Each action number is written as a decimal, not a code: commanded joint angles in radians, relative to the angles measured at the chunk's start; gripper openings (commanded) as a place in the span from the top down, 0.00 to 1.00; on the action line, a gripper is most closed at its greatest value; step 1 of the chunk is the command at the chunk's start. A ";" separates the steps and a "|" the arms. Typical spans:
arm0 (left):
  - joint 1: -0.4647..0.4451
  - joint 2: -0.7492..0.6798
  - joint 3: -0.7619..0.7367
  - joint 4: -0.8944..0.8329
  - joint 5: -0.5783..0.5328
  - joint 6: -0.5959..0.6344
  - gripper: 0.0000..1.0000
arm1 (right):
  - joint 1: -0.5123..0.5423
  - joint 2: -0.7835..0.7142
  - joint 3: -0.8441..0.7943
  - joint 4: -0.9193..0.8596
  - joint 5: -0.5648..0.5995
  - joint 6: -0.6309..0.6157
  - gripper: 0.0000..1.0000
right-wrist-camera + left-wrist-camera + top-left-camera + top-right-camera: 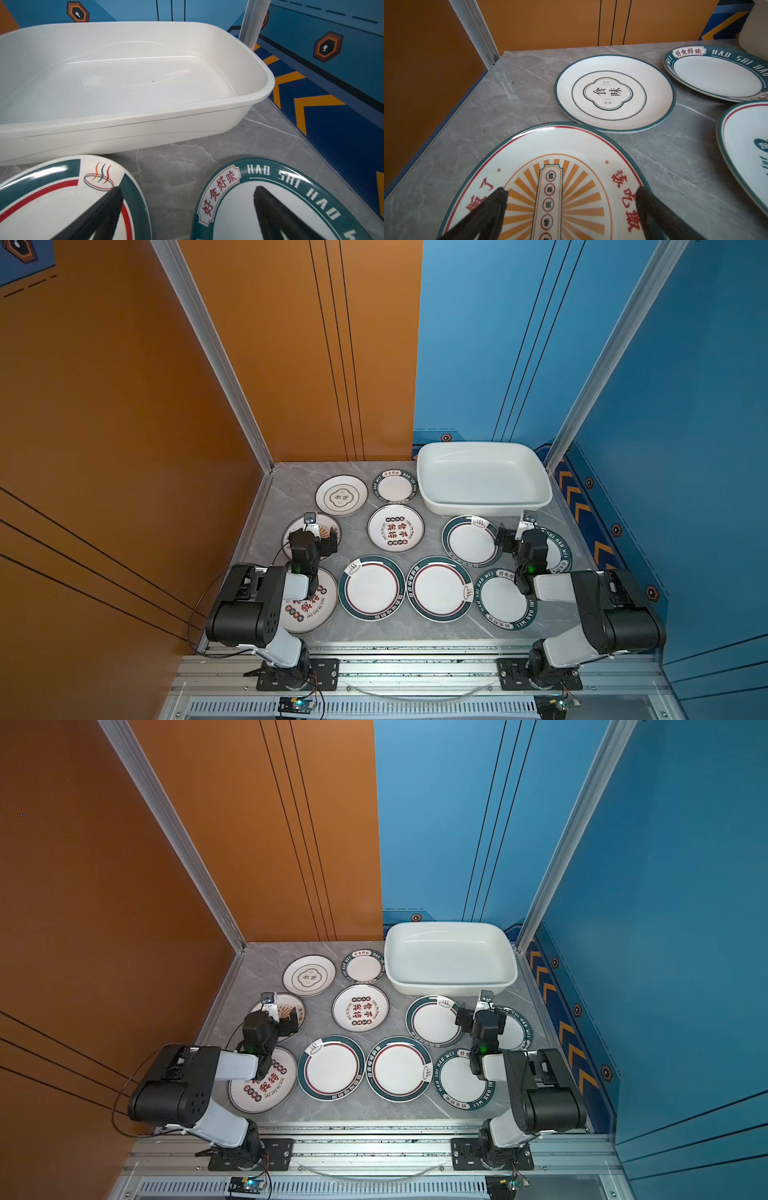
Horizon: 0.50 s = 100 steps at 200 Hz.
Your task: Place the plates into the plastic bin on the countertop
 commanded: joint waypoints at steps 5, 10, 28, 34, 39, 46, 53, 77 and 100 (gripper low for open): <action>-0.004 -0.003 0.018 -0.008 -0.022 0.009 0.02 | -0.006 0.007 0.013 -0.019 -0.004 0.011 0.00; -0.005 -0.003 0.017 -0.009 -0.022 0.008 0.02 | -0.006 0.007 0.013 -0.018 -0.003 0.010 0.00; -0.004 -0.004 0.018 -0.009 -0.021 0.008 0.02 | -0.006 0.008 0.013 -0.019 -0.005 0.010 0.00; -0.004 -0.004 0.018 -0.008 -0.021 0.009 0.02 | -0.006 0.007 0.013 -0.019 -0.004 0.010 0.00; -0.004 -0.004 0.019 -0.008 -0.022 0.008 0.02 | -0.006 0.008 0.013 -0.019 -0.004 0.010 0.00; -0.004 -0.004 0.019 -0.008 -0.021 0.008 0.02 | -0.006 0.007 0.012 -0.019 -0.003 0.012 0.00; -0.004 -0.004 0.019 -0.008 -0.021 0.008 0.02 | -0.006 0.007 0.014 -0.019 -0.004 0.011 0.00; -0.004 -0.002 0.020 -0.009 -0.022 0.008 0.02 | -0.006 0.005 0.013 -0.018 -0.003 0.011 0.00; -0.004 -0.003 0.020 -0.008 -0.019 0.008 0.02 | -0.011 0.006 0.011 -0.018 -0.013 0.014 0.00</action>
